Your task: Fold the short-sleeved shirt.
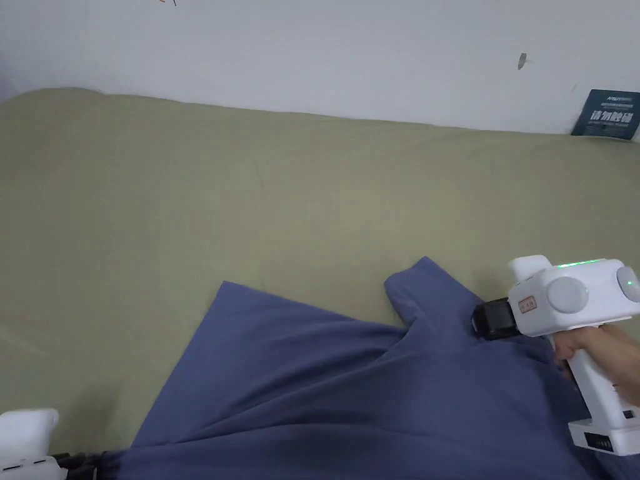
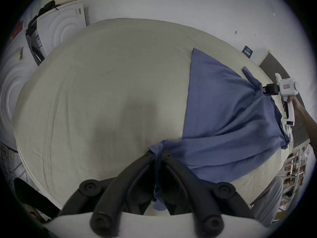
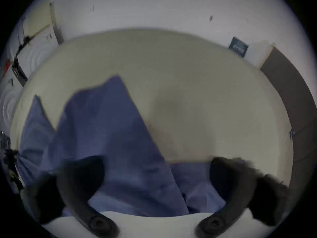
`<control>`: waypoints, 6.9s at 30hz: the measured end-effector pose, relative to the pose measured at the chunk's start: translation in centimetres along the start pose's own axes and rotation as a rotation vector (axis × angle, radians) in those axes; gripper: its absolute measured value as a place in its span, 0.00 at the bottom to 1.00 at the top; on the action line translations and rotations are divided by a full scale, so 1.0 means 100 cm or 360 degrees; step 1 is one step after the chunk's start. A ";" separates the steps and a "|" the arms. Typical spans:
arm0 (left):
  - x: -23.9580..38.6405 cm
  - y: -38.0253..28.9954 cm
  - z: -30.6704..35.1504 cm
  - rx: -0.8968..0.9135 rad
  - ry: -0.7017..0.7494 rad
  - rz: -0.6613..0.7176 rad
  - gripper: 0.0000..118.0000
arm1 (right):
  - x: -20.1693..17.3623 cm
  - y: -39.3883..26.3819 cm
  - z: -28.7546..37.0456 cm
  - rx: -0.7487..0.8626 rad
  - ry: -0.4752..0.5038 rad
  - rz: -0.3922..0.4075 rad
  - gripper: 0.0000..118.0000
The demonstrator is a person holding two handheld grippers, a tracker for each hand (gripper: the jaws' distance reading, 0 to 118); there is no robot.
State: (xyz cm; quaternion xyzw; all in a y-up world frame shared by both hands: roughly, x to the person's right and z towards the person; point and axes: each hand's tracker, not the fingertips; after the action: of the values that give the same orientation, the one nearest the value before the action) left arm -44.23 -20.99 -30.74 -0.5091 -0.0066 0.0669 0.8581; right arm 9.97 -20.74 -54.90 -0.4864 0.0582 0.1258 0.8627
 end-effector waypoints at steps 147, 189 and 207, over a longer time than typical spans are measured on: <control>0.016 -0.070 0.108 0.0294 0.0016 -0.0010 0.00 | -0.020 -0.314 0.245 0.0454 0.0070 -0.0599 0.00; 0.024 -0.027 0.078 0.0249 -0.0044 -0.0038 0.07 | 0.000 -0.278 0.242 0.0444 -0.0021 -0.0435 0.03; 0.059 0.115 -0.017 0.0219 0.0080 -0.0096 0.07 | 0.035 -0.106 0.119 0.0259 -0.0155 -0.0315 0.03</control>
State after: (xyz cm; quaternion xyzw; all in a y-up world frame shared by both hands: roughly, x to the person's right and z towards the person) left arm -39.47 -16.29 -41.97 -0.4502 0.0043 0.0285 0.8925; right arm 16.02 -15.30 -40.74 -0.4116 -0.0220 0.0585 0.9092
